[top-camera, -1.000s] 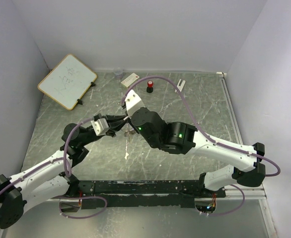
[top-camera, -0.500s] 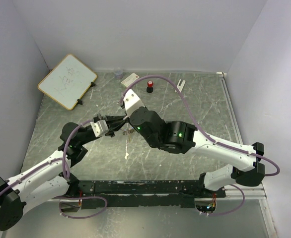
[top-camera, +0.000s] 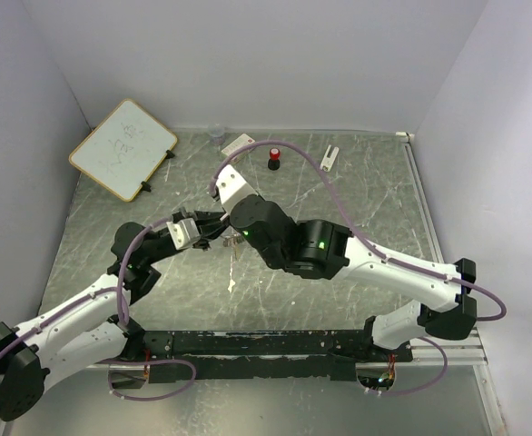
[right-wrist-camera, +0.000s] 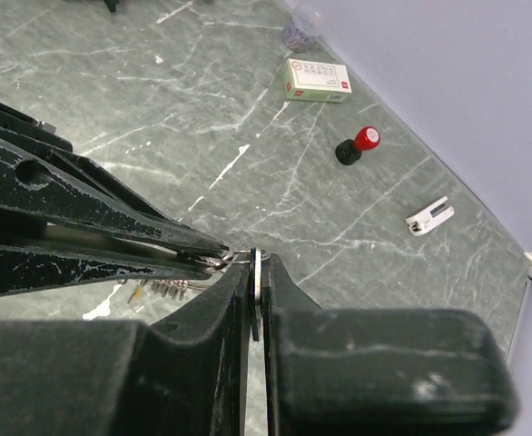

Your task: Remove the keys from the keyring

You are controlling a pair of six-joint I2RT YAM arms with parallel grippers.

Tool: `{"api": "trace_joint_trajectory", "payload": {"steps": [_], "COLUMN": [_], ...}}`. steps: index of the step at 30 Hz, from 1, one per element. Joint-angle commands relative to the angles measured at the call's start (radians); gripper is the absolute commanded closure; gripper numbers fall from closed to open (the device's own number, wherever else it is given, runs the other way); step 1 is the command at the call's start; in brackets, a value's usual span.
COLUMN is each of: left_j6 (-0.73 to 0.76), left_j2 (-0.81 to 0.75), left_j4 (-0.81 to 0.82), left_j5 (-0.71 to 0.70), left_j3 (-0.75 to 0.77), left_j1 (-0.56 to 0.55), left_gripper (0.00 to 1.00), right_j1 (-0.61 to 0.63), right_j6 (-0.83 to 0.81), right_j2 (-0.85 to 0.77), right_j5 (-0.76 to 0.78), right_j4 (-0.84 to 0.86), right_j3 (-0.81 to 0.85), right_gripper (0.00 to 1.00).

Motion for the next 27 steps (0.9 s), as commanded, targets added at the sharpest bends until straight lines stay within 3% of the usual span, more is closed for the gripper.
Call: {"api": "trace_joint_trajectory", "payload": {"steps": [1, 11, 19, 27], "left_j6": [-0.010, -0.005, -0.003, -0.021], "left_j2": [-0.003, -0.030, -0.060, -0.085], "left_j4": [-0.025, -0.011, -0.016, 0.001], "left_j5": [0.134, 0.146, 0.132, 0.159], "left_j3": [-0.013, -0.028, -0.034, -0.030], "left_j1": [-0.012, -0.012, -0.012, -0.012], "left_gripper": [0.93, 0.93, 0.93, 0.93], "right_j1": [-0.009, -0.012, -0.016, -0.018], "right_j6": [-0.023, 0.009, 0.020, 0.031], "right_j2": [0.024, 0.047, 0.020, 0.019], "right_j5": [0.005, -0.084, -0.103, -0.096], "right_j4": [0.067, -0.011, -0.040, -0.061], "right_j3": [0.077, 0.119, 0.098, 0.062], "right_gripper": [0.92, 0.82, 0.99, 1.00]}}
